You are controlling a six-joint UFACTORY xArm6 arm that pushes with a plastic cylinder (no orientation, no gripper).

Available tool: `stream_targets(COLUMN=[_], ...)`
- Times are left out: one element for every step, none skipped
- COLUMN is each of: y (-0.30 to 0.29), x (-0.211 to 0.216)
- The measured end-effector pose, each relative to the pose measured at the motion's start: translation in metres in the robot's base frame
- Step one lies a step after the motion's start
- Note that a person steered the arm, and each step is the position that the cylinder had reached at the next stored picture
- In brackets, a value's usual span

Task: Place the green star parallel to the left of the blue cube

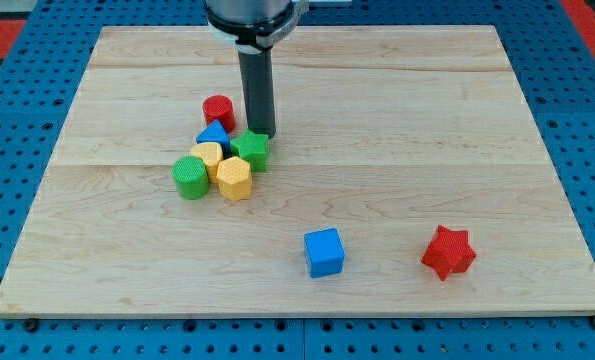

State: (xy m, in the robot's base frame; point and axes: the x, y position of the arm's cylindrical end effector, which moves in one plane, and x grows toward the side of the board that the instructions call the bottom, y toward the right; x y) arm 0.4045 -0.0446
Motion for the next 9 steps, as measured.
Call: stream_targets(y=[0.000, 0.000, 0.000, 0.000, -0.001, -0.003, 0.001, -0.021, -0.024], x=[0.007, 0.036, 0.064, 0.075, 0.098, 0.114, 0.082, 0.085, 0.115])
